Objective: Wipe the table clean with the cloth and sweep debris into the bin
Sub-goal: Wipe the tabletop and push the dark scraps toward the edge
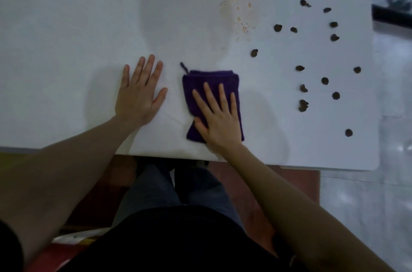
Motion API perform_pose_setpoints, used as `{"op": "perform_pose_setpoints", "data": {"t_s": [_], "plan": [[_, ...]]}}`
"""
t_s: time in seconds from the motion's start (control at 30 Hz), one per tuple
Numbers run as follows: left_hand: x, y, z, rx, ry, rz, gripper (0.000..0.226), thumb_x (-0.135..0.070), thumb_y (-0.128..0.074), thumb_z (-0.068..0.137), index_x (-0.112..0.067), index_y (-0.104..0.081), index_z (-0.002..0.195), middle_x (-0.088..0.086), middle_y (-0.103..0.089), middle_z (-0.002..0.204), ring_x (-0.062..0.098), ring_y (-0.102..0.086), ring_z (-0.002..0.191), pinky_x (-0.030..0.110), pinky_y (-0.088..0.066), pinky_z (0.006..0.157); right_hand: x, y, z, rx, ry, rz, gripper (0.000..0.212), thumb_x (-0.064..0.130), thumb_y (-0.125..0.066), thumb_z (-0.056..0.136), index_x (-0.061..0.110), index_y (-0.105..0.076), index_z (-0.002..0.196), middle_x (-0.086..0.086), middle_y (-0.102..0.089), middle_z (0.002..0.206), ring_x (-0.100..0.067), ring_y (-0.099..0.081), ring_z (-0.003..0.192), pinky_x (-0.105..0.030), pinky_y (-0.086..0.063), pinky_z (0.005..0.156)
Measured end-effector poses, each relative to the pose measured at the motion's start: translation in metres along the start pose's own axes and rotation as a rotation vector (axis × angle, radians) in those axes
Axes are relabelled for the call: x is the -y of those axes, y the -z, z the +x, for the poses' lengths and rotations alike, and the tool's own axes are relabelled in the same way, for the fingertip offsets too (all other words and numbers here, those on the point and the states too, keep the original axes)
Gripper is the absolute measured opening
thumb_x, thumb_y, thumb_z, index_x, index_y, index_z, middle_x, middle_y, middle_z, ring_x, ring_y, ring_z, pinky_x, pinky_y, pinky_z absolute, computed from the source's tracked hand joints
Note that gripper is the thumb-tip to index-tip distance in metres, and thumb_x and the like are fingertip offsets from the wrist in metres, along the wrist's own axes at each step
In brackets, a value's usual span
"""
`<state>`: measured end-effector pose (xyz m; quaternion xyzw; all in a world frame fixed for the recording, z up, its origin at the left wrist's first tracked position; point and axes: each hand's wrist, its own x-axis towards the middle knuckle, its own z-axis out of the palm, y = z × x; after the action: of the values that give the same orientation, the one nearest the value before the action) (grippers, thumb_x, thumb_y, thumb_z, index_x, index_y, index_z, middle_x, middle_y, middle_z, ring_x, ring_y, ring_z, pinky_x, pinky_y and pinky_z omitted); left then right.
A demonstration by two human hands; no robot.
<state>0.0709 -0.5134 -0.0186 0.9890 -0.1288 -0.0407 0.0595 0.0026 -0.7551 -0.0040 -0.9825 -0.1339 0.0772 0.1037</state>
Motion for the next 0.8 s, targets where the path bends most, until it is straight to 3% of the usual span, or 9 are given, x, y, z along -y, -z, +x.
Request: {"op": "perform_pose_setpoints", "data": {"t_s": [0.17,0.3,0.47,0.67,0.8], "plan": [[0.002,0.000,0.003,0.002,0.014,-0.021,0.067,-0.051,-0.023,0.101,-0.020,-0.013,0.160,0.003,-0.008,0.167,0.023,-0.006,0.154,0.049,-0.003,0.124,-0.060,0.009,-0.055,-0.003,-0.026,-0.047,0.066,0.054,-0.038,0.095,0.032,-0.024,0.156,0.002,-0.016,0.165,-0.029,-0.008,0.153,-0.054,-0.008,0.122],[0.002,-0.004,0.000,0.001,0.009,-0.011,0.066,-0.051,-0.022,0.101,-0.021,-0.012,0.160,0.003,-0.008,0.168,0.022,-0.006,0.154,0.049,-0.002,0.124,-0.112,0.026,-0.033,0.016,-0.182,-0.060,0.068,0.057,-0.030,0.095,0.034,-0.016,0.158,0.001,-0.012,0.166,-0.032,-0.005,0.153,-0.057,-0.008,0.121],[0.001,-0.002,0.001,0.001,0.006,-0.015,0.066,-0.051,-0.022,0.102,-0.021,-0.012,0.160,0.002,-0.008,0.168,0.022,-0.006,0.154,0.048,-0.001,0.124,-0.088,0.025,0.031,-0.003,-0.293,-0.050,0.069,0.058,-0.024,0.096,0.032,-0.012,0.158,-0.001,-0.010,0.166,-0.038,-0.002,0.151,-0.059,-0.001,0.120],[-0.001,0.003,0.001,0.021,0.015,-0.015,0.067,-0.052,-0.020,0.101,-0.022,-0.011,0.160,0.002,-0.006,0.168,0.022,-0.004,0.154,0.048,-0.001,0.124,-0.028,0.008,0.001,-0.017,-0.065,-0.052,0.066,0.051,-0.032,0.097,0.029,-0.020,0.158,-0.002,-0.014,0.166,-0.036,-0.005,0.152,-0.059,-0.006,0.120],[0.006,0.013,0.003,-0.011,0.028,-0.163,0.063,-0.045,-0.024,0.101,-0.020,-0.018,0.159,0.005,-0.014,0.166,0.022,-0.010,0.154,0.045,-0.006,0.124,-0.021,-0.001,-0.043,0.006,0.087,-0.030,0.065,0.048,-0.034,0.098,0.029,-0.019,0.158,-0.001,-0.013,0.166,-0.035,-0.001,0.152,-0.060,-0.007,0.120]]}}
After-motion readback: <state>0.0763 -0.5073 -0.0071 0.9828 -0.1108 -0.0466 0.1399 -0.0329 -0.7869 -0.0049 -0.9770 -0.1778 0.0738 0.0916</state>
